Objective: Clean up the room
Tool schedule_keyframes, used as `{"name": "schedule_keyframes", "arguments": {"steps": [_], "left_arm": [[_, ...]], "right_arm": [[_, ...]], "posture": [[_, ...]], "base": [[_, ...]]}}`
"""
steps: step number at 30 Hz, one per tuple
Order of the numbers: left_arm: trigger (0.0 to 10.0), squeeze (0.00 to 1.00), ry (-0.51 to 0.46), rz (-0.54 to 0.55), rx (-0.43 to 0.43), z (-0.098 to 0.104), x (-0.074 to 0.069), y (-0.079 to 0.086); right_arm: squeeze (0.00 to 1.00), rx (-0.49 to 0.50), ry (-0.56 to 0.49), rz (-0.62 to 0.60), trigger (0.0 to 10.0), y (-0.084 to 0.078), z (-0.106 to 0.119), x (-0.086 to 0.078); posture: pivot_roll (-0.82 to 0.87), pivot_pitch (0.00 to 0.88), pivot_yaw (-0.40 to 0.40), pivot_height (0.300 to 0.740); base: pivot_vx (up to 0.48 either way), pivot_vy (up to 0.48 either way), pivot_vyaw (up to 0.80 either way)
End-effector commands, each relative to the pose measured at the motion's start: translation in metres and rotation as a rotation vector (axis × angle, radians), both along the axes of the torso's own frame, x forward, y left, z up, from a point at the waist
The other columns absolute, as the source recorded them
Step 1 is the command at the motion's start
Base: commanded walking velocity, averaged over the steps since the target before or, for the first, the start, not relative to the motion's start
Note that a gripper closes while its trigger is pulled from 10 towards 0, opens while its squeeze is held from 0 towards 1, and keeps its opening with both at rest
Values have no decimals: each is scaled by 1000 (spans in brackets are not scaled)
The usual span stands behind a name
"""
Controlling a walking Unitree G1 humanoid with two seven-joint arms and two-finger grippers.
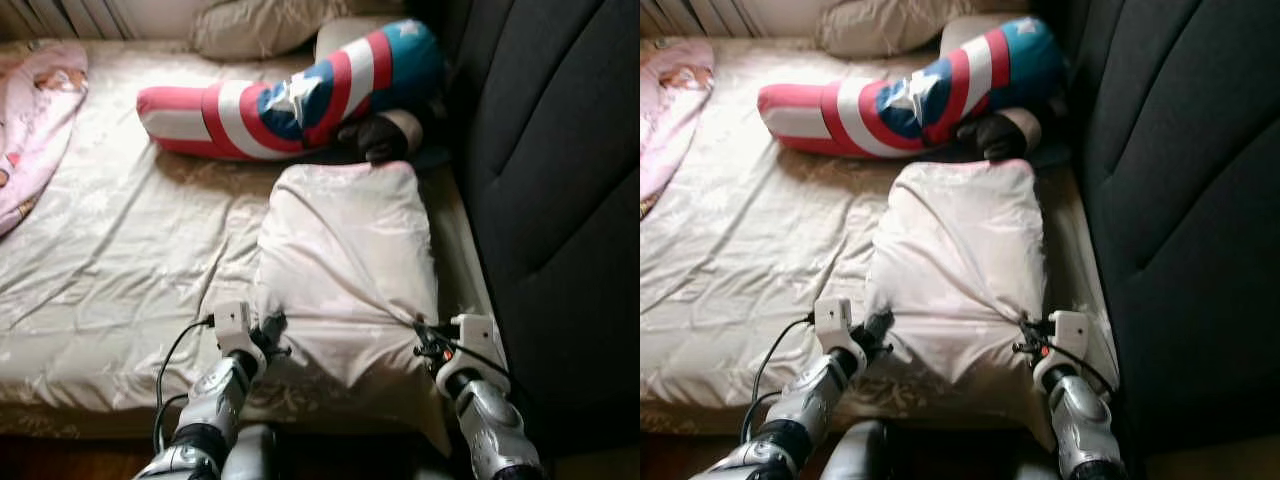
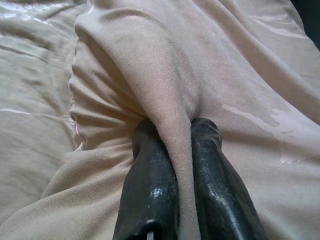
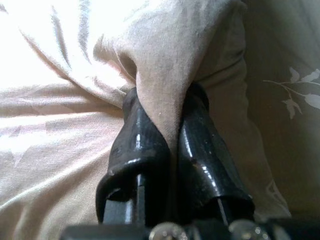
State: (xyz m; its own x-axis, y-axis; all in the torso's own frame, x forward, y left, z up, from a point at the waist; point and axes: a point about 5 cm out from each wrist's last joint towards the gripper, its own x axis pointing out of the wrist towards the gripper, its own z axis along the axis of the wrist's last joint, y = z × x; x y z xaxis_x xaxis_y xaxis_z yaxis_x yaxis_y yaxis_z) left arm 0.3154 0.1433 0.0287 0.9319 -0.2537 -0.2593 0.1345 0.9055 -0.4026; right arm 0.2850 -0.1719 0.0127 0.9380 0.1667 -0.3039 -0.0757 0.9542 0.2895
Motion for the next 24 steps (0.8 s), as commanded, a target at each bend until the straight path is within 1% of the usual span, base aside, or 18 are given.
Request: {"name": "schedule_keyframes", "arguments": {"steps": [1,2,7,8,10,11,24], "left_arm": [[10000,0,-28,36,22,3,0,7],[10000,0,-28,36,22,3,0,7],[10000,0,-31,35,15,2,-2,6],[10000,0,-32,35,19,2,-2,6],[10000,0,-31,21,59,1,-2,7],[10000,0,-29,20,65,1,-2,8],[10000,0,-34,31,55,3,0,8]], "right_arm": [[0,-17,-39,-64,10000,-15,5,-1],[0,-17,-39,-64,10000,-15,5,-1],[0,-9,-45,-68,10000,-16,5,-3],[0,-10,-43,-70,10000,-17,4,-3],[0,-11,-39,-71,10000,-17,4,-3],[0,-10,-37,-70,10000,-16,3,-3],[0,-16,-28,-88,10000,-19,3,-3]], "posture": [[-15,95,-10,711],[-15,95,-10,711],[-14,106,-12,740],[-13,109,-13,740],[-12,108,-14,740],[-12,108,-14,740],[-14,102,-15,740]], "base": [[0,0,0],[0,0,0],[0,0,0],[0,0,0],[0,0,0],[0,0,0],[0,0,0]]}}
